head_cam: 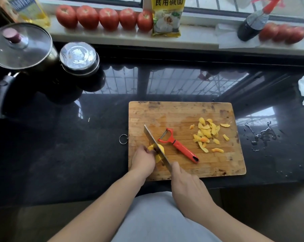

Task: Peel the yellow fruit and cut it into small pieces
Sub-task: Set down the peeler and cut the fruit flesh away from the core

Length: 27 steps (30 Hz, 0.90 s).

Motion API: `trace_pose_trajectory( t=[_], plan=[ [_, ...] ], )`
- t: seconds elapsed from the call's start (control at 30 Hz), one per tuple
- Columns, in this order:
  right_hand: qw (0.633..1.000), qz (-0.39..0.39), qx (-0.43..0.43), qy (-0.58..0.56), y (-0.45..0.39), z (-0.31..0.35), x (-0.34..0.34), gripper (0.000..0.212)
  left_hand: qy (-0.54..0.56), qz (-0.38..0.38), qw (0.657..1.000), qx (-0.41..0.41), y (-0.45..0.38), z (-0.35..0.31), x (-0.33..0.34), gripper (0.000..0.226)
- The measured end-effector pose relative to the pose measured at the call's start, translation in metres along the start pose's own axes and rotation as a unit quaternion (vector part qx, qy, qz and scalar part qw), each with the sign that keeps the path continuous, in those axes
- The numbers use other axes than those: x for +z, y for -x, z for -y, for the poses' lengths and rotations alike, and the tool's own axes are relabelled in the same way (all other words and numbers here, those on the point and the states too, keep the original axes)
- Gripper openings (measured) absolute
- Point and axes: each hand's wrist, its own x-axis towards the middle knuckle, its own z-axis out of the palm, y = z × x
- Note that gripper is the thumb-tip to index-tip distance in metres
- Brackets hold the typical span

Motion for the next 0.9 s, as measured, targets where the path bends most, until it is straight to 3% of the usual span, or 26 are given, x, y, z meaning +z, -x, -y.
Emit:
trace_pose_trajectory(
  t=[0.27, 0.47, 0.9],
  plan=[
    [0.999, 0.049, 0.016, 0.01, -0.009, 0.008, -0.005, 0.023, 0.002, -0.005, 1.0, 0.003, -0.004, 0.0, 0.001, 0.014],
    [0.999, 0.043, 0.027, -0.001, -0.013, 0.007, -0.005, 0.036, -0.002, -0.01, 1.0, -0.008, -0.007, -0.002, 0.004, 0.013],
    [0.999, 0.033, 0.005, 0.026, -0.006, 0.008, -0.013, 0.038, 0.004, -0.015, 1.0, -0.006, -0.005, -0.005, 0.004, 0.014]
  ],
)
